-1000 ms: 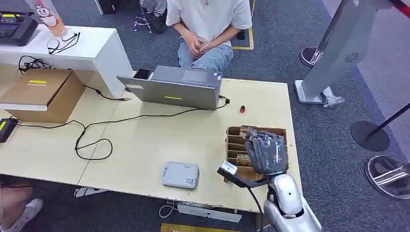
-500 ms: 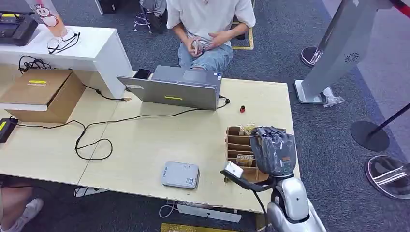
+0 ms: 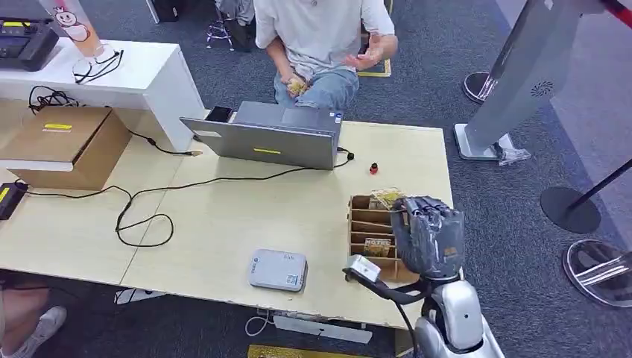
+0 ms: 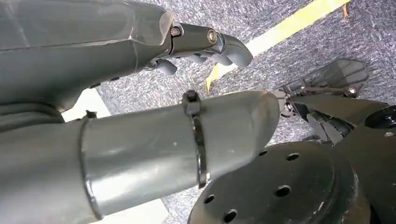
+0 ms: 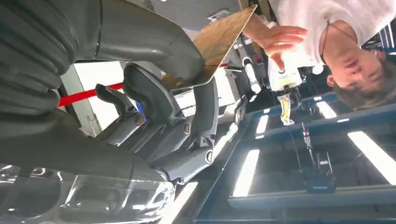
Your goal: Pass the card to the sensor for recognition and then transmit it.
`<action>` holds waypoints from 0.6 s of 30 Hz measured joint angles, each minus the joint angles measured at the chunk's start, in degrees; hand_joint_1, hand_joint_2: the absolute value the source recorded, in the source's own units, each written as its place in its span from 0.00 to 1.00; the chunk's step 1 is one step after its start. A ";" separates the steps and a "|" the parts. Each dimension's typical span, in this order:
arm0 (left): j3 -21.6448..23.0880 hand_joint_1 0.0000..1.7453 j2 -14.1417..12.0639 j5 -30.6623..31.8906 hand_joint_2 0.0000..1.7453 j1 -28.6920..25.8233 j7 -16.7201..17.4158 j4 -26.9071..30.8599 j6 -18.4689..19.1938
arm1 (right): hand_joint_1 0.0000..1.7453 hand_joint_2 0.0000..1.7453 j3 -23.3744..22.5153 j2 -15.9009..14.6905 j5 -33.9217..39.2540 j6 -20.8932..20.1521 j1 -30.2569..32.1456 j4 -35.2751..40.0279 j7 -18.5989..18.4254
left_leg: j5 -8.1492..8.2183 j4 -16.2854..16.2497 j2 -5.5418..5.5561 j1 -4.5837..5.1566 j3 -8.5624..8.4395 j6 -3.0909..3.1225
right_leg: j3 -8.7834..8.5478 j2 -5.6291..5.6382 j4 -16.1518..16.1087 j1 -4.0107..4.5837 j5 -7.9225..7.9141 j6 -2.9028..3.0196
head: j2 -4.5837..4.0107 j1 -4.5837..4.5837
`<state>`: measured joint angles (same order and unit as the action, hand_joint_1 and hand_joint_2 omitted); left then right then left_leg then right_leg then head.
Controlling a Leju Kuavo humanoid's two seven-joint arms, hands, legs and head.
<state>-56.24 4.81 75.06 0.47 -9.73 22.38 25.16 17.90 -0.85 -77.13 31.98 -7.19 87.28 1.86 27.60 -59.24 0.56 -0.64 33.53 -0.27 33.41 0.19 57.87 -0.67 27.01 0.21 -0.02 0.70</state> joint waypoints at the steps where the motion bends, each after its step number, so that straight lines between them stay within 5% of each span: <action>1: 0.00 0.00 0.00 0.11 0.00 0.07 0.00 -0.07 -0.18 | 1.00 1.00 -0.52 0.00 0.17 0.37 0.62 1.18 0.48 | 0.00 0.00 0.00 0.00 0.00 0.00 | 0.00 0.00 0.00 0.00 0.00 0.00 | 0.00 0.00; 18: 0.00 0.00 -0.13 0.50 0.00 0.80 0.00 -0.57 -0.57 | 1.00 1.00 -1.07 0.31 2.34 4.13 1.42 4.81 4.22 | 0.00 0.00 0.00 0.00 0.00 0.00 | 0.00 0.00 0.00 0.00 0.00 0.00 | 0.00 -0.02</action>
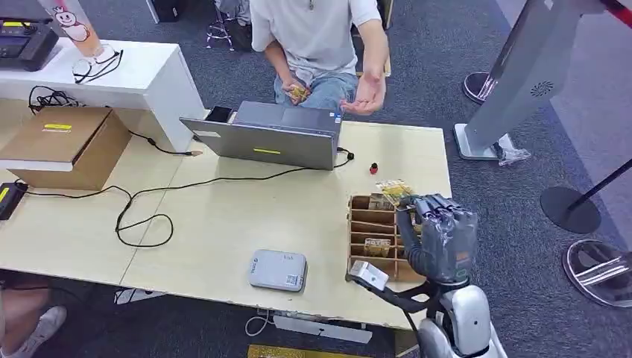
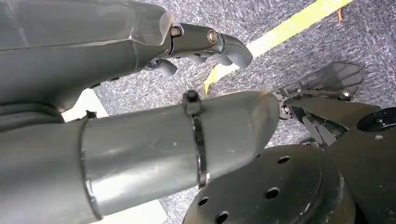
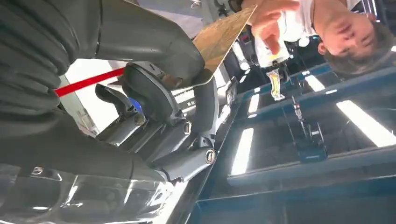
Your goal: Pass the card to the sensor for recognition and then transmit it.
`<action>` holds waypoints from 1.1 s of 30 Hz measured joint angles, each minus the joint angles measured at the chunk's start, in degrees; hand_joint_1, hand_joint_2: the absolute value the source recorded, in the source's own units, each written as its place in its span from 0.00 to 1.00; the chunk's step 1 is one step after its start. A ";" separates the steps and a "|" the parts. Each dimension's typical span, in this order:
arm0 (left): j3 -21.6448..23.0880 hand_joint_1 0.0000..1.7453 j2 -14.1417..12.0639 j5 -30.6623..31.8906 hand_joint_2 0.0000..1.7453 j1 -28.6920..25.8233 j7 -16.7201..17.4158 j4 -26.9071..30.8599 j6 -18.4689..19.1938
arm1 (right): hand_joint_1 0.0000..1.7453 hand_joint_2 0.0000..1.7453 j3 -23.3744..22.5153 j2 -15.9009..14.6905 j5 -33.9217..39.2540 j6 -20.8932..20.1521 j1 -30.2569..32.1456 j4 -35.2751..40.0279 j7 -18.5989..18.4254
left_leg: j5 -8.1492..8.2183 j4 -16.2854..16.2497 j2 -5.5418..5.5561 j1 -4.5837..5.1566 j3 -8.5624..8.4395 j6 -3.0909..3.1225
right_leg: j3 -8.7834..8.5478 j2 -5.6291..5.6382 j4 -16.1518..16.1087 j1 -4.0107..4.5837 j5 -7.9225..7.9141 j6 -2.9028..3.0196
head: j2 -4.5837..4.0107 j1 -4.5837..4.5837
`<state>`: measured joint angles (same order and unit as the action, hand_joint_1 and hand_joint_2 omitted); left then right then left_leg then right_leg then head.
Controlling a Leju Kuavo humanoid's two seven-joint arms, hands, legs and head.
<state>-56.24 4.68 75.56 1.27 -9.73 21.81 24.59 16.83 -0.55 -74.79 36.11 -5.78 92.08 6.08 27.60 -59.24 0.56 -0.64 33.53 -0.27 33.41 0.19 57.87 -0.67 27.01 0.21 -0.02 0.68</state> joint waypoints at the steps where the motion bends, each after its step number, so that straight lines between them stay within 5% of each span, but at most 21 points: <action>1: 0.00 0.00 0.00 0.02 0.00 0.00 0.00 0.00 0.00 | 1.00 1.00 0.00 0.09 0.26 0.57 -0.01 0.13 0.26 | 0.00 0.00 0.00 0.00 0.00 0.00 | 0.00 0.00 0.00 0.00 0.00 0.00 | 0.00 0.00; 14: 0.00 0.00 0.00 0.52 0.00 0.12 0.00 0.00 0.13 | 1.00 1.00 1.44 1.49 2.27 2.67 -2.12 -0.53 1.79 | 0.00 0.00 0.00 0.00 0.00 0.00 | -0.01 0.00 0.00 0.00 -0.01 0.01 | 0.00 0.02; 33: 0.00 0.00 -0.68 0.63 0.00 0.70 -0.61 -1.40 -0.24 | 1.00 1.00 4.87 4.00 4.70 3.26 -11.52 -13.15 1.72 | -0.02 0.00 0.02 0.00 0.01 0.01 | -0.02 -0.04 0.01 0.00 -0.02 0.01 | 0.00 0.00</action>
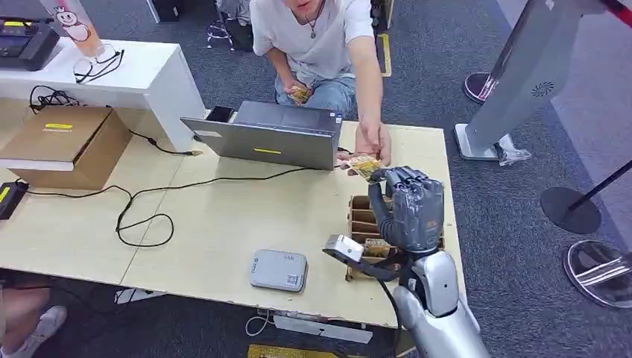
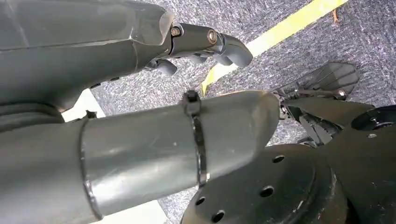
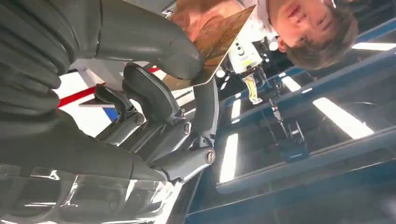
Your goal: Pass the card to the sensor for recognition and then transmit it.
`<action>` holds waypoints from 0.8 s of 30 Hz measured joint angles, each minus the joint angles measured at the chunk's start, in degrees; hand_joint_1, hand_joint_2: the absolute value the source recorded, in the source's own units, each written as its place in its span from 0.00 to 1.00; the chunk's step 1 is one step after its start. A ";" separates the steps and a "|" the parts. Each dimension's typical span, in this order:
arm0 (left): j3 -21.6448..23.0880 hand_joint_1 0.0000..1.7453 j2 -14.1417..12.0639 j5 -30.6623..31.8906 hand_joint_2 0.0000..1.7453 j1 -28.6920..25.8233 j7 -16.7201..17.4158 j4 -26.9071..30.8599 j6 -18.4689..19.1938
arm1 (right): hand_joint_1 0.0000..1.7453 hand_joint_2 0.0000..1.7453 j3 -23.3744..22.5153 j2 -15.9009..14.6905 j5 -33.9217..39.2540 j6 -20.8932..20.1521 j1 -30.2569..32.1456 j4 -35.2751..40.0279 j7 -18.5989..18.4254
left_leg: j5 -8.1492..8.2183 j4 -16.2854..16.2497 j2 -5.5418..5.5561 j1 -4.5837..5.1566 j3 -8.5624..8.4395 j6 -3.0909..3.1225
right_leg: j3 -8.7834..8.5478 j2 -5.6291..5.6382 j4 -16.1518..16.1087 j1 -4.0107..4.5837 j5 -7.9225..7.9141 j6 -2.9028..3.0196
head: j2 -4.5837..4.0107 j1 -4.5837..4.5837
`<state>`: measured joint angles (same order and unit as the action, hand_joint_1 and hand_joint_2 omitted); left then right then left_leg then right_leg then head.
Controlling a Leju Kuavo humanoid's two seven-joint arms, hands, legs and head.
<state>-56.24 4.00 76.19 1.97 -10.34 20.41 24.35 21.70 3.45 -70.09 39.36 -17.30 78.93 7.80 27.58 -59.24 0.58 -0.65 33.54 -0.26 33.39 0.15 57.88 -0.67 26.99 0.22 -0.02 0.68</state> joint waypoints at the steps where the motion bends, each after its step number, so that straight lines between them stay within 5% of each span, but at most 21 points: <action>1: 0.00 0.00 -0.02 0.07 0.00 0.03 0.02 -0.07 -0.02 | 1.00 1.00 0.17 0.11 -0.09 0.00 -0.35 -0.57 -0.08 | 0.00 0.00 0.00 0.00 0.00 0.00 | 0.00 0.02 0.00 0.00 0.00 0.00 | 0.00 0.00; 8: 0.02 0.00 -0.26 0.44 0.00 0.44 0.02 -0.57 -0.18 | 1.00 1.00 1.12 0.42 -0.96 0.02 -1.34 -3.09 -1.05 | 0.00 0.00 0.00 0.00 -0.01 0.00 | 0.00 0.01 0.00 0.00 0.00 0.00 | 0.00 0.00; 9: 0.02 0.00 -0.26 0.46 0.00 0.48 0.00 -0.57 -0.20 | 0.00 1.00 1.18 0.44 -0.96 0.02 -1.36 -3.28 -1.07 | 0.00 0.00 0.00 0.00 0.00 0.00 | 0.00 0.01 0.00 0.00 0.00 0.00 | 0.00 0.00; 24: 0.33 0.00 -0.26 -0.02 0.00 0.50 0.02 -0.59 -0.63 | 0.00 1.00 1.79 0.59 -1.95 -0.15 -1.71 -5.10 -3.17 | 0.00 0.00 0.00 0.00 -0.01 0.00 | 0.00 0.02 0.00 0.00 0.00 0.00 | 0.00 0.00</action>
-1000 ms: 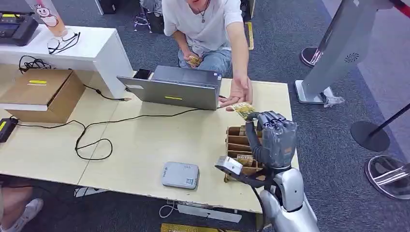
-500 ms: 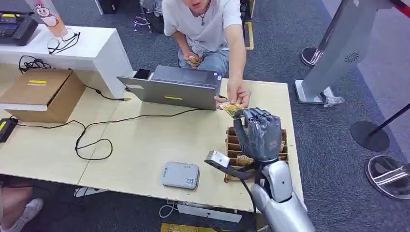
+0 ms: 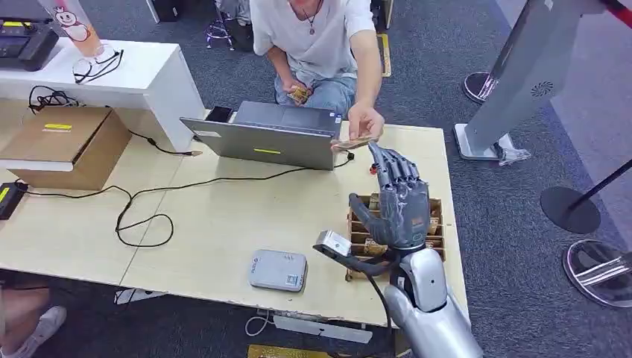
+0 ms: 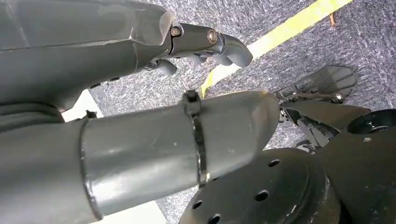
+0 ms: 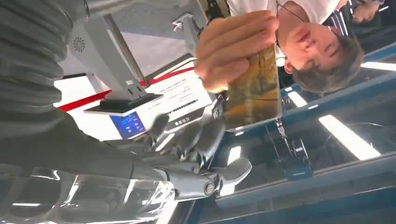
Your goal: Pass the card to the sensor for recognition and then transmit it.
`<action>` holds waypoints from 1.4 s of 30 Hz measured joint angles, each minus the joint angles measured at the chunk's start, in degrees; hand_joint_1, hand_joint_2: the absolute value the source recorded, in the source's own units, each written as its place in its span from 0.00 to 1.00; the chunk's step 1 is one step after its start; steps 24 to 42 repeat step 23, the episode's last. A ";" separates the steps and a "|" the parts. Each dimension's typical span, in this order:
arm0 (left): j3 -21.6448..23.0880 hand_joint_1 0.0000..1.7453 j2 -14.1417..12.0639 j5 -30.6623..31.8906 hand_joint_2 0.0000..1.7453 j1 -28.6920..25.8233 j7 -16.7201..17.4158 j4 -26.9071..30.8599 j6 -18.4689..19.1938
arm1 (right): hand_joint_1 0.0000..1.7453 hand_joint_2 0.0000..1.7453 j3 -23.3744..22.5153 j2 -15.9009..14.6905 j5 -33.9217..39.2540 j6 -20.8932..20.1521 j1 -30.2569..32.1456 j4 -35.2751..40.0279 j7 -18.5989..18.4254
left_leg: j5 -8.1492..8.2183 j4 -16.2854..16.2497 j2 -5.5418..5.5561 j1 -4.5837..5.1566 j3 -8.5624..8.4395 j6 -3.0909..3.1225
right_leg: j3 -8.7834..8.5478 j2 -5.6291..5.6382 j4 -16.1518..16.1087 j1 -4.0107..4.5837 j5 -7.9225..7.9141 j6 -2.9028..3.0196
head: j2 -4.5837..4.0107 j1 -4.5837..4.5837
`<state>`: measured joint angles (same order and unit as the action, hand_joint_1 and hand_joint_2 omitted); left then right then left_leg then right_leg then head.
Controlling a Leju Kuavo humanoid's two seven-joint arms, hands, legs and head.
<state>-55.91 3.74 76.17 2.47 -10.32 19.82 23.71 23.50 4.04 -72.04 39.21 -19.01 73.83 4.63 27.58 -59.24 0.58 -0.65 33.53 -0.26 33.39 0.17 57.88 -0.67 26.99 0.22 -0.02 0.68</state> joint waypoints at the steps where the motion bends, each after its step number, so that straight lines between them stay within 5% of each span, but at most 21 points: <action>1: 0.04 0.00 0.00 0.00 0.00 0.00 0.00 0.00 0.00 | 0.00 1.00 0.02 0.00 0.00 0.00 -0.01 -0.04 -0.02 | 0.00 0.00 0.00 0.00 0.00 0.00 | 0.00 0.00 0.00 0.00 0.00 0.00 | 0.00 0.00; 42: 0.09 0.00 -0.02 -0.24 0.00 -0.05 0.00 -0.48 -0.07 | 0.00 1.00 0.63 0.00 -0.02 -0.04 -0.07 -0.31 -0.26 | 0.00 0.00 0.00 0.00 0.00 0.00 | 0.00 0.00 0.00 0.00 0.00 0.00 | 0.00 0.00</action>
